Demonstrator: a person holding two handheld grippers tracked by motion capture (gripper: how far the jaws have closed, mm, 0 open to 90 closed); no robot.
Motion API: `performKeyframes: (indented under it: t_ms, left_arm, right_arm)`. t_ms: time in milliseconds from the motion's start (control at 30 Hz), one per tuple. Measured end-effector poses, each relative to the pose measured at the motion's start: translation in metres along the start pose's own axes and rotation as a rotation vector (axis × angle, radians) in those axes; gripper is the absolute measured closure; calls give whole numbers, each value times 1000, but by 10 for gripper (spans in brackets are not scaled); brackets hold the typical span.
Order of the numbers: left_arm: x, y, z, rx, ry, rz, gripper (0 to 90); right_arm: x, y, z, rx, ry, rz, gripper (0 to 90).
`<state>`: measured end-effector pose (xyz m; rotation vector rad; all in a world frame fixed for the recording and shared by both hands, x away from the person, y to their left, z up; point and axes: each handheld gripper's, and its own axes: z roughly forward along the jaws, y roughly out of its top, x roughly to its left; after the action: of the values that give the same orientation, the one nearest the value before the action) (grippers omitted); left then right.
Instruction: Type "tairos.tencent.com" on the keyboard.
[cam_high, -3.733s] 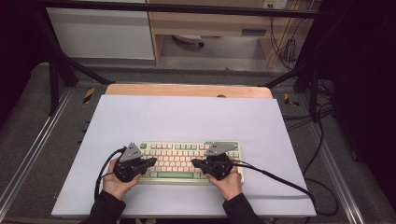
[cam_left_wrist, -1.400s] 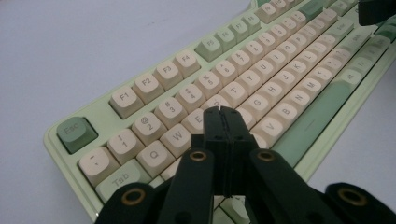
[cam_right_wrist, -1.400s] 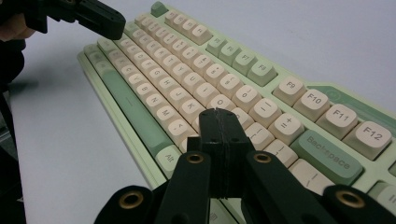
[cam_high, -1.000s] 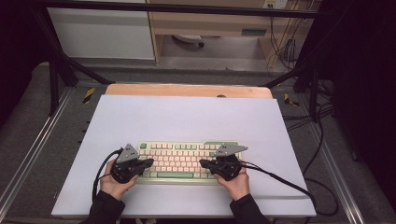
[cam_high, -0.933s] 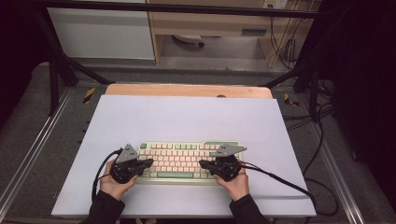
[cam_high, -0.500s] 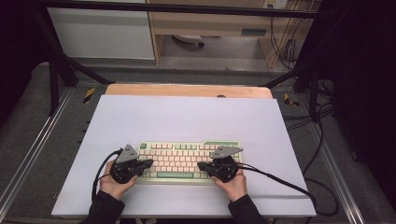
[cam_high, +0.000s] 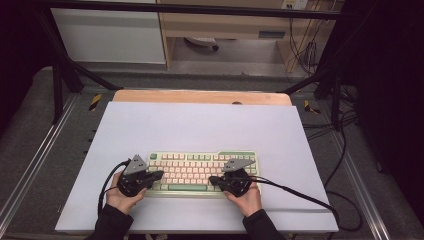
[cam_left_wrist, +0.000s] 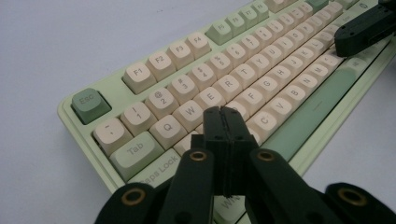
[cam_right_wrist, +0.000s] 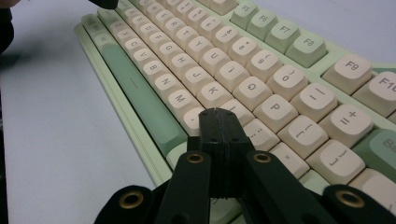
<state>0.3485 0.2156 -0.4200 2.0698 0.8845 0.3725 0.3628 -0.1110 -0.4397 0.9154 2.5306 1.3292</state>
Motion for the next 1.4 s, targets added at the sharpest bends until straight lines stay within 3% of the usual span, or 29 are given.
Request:
performKeyframes:
  t_ms: [167, 633, 1033, 1400]
  left_arm:
    - [-2, 1, 0, -4, -3, 3, 899]
    - [-16, 11, 12, 5, -30, 32, 899]
    - [-28, 13, 26, 33, -50, 59, 899]
    - [-30, 11, 31, 50, -50, 69, 899]
  right_arm:
    - [0, 4, -9, -30, -7, -6, 900]
    - [-6, 6, -22, -48, -30, -2, 900]
    - [-9, 5, -25, -55, -36, 6, 900]
    - [-9, 5, -26, -57, -37, 1, 900]
